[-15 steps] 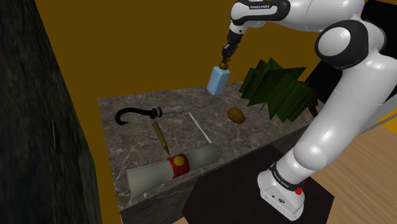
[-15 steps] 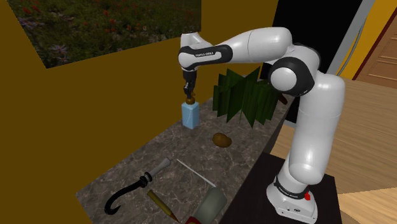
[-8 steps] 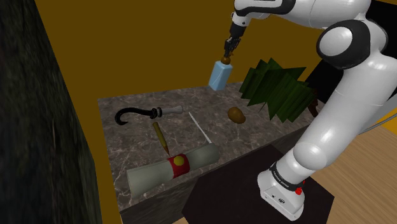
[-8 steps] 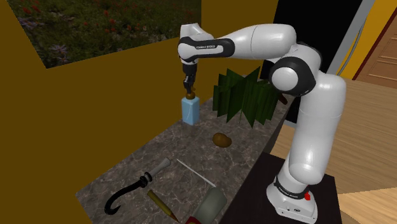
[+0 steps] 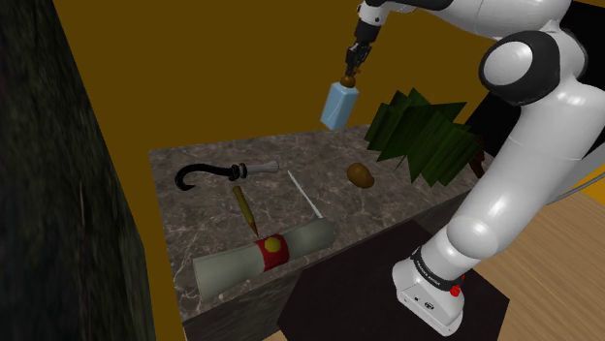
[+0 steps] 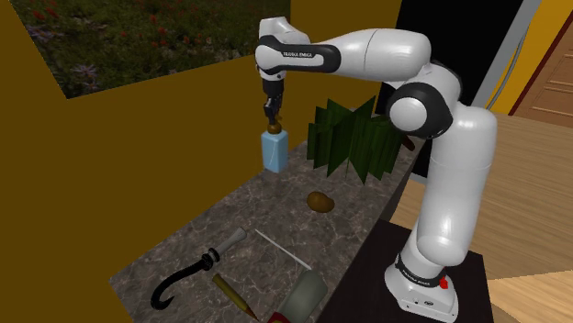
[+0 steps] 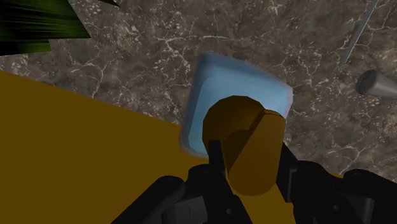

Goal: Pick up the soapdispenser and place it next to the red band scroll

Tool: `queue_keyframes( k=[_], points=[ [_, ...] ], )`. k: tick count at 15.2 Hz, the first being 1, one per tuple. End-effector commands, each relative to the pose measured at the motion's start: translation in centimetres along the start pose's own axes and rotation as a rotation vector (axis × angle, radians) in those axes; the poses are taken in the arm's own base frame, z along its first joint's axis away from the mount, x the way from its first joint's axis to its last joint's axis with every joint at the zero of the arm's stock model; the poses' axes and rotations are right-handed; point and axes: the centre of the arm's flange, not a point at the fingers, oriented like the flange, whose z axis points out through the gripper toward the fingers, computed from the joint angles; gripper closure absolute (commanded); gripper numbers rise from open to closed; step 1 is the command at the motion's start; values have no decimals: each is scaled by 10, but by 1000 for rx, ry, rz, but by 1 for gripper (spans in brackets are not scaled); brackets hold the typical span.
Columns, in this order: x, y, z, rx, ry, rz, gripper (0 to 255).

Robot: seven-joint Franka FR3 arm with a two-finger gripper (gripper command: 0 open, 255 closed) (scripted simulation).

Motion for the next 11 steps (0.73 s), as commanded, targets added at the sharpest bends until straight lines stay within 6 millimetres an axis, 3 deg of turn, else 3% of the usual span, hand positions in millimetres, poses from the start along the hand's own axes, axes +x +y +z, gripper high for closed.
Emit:
queue_keyframes(
  k=[1, 4, 11],
  points=[
    [0, 0, -11, 0, 0, 0, 255],
    [1, 0, -25, 0, 0, 0, 255],
    [-8, -92, -28, 0, 0, 0, 255]
  ],
)
